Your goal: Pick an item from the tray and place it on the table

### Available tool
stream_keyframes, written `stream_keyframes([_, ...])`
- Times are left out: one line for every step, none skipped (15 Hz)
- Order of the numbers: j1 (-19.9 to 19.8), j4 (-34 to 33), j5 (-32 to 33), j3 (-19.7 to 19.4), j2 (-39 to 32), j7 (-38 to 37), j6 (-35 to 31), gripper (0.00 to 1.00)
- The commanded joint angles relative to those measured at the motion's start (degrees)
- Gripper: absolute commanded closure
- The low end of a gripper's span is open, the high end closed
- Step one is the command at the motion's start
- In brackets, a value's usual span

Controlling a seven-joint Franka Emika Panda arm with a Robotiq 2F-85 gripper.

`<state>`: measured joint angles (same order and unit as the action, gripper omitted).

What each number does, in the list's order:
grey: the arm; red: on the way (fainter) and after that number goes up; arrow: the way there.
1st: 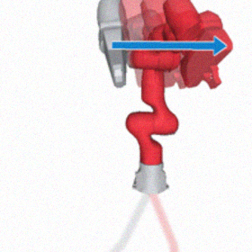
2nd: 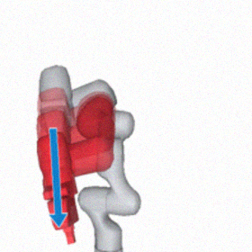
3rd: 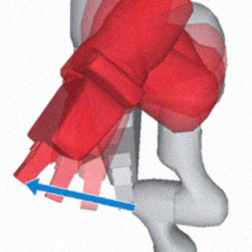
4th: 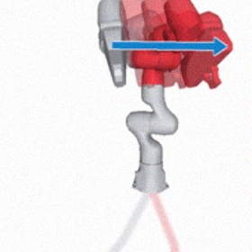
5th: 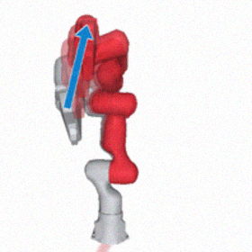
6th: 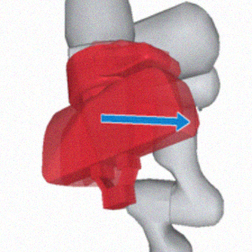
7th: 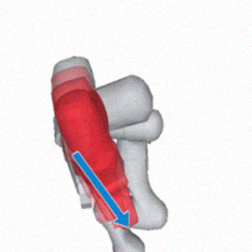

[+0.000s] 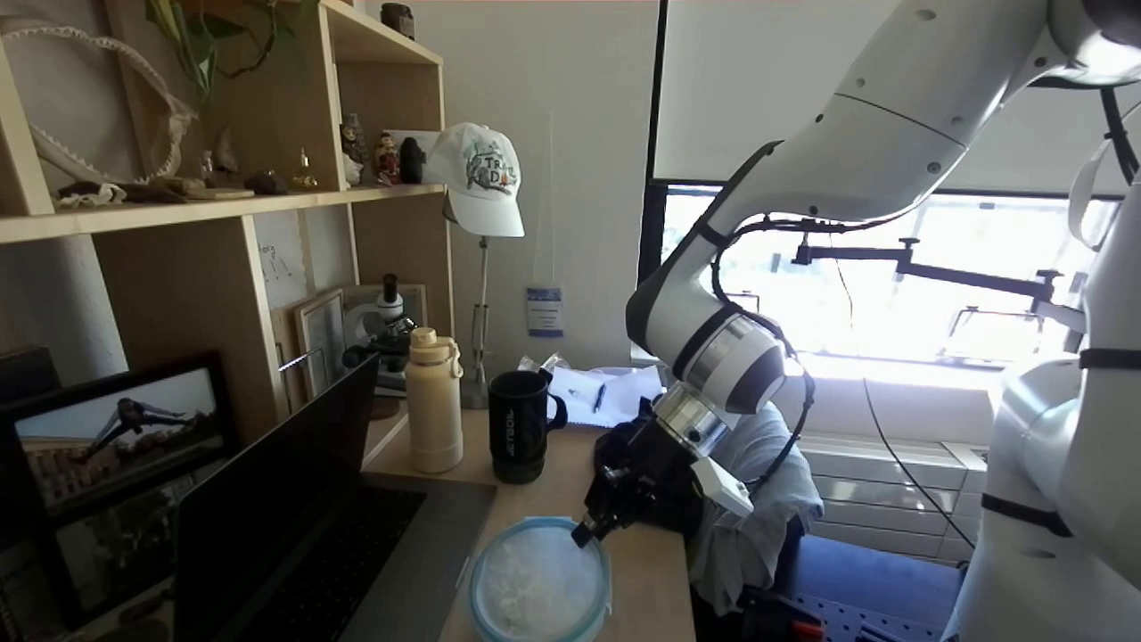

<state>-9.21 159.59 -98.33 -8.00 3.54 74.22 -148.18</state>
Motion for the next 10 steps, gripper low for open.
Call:
stream_keyframes([0.2,0.0,-2.5,0.4,0.8,1.0,-0.7,0.66])
stream_keyframes([0.2,0.0,-2.3,0.4,0.6,0.6,-0.4,0.52])
stream_keyframes([0.2,0.0,-2.1,0.4,0.5,0.4,-0.2,0.45])
stream_keyframes([0.2,0.0,-2.0,0.4,0.4,0.3,-0.3,0.38])
stream_keyframes([0.2,-0.1,-1.9,0.4,0.5,0.2,-0.4,0.29])
stream_keyframes([0.2,-0.1,-1.3,0.4,0.4,-0.4,-0.6,0.23])
stream_keyframes([0.3,-0.1,-0.1,0.5,0.3,-1.8,-1.0,0.14])
stream_keyframes([0.4,-0.1,1.3,0.6,0.5,-2.9,-1.3,0.07])
stream_keyframes([0.7,-0.1,4.1,0.9,1.1,-5.1,-2.1,0.01])
stream_keyframes([0.9,-0.2,7.3,1.2,1.6,-7.3,-2.4,0.0])
